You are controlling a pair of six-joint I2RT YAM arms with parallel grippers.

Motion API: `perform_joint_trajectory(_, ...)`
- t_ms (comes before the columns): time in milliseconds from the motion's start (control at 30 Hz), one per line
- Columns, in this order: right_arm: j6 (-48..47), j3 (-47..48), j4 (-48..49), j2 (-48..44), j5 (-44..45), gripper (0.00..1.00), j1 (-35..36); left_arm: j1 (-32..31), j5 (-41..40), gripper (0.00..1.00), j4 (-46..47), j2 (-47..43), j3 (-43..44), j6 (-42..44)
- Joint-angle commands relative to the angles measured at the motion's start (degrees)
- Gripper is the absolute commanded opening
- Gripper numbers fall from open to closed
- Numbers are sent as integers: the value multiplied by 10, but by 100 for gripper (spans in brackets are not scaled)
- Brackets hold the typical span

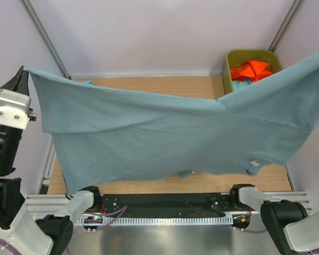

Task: Fold and stack the t-shirts
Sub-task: Flatten the tshirt out

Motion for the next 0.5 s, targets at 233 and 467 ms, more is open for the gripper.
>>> perform_joint_trajectory(233, -22, -136, 142, 121, -21, 1, -3, 2, -23, 0, 84, 77, -138, 14)
perform_joint_trajectory(467, -51, -331, 212, 180, -75, 1, -4, 1, 2, 0, 113, 142, -246, -1)
